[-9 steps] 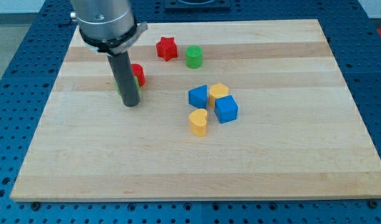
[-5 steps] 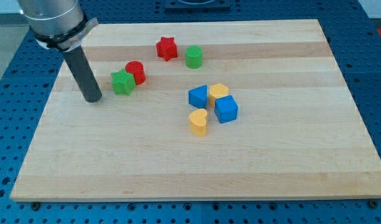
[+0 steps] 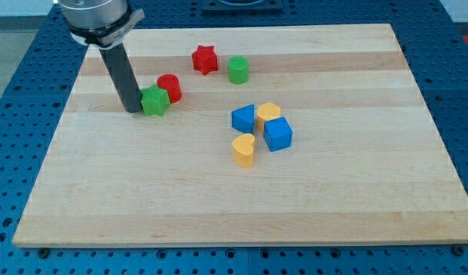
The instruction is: Slide the green star along with the red circle to the red star
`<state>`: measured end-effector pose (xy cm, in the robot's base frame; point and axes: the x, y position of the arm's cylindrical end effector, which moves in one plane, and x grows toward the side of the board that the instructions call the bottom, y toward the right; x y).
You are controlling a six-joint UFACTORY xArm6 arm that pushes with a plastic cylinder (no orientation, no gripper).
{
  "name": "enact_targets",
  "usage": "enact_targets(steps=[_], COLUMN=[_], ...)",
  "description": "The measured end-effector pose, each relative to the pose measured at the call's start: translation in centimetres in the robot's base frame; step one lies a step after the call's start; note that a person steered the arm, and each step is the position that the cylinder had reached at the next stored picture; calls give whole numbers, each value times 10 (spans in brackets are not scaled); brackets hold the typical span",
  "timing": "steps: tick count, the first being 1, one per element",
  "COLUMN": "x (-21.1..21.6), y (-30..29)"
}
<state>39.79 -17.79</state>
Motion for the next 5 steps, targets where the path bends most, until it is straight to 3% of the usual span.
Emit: enact_targets(steps=[5], x=[-29], y=[45])
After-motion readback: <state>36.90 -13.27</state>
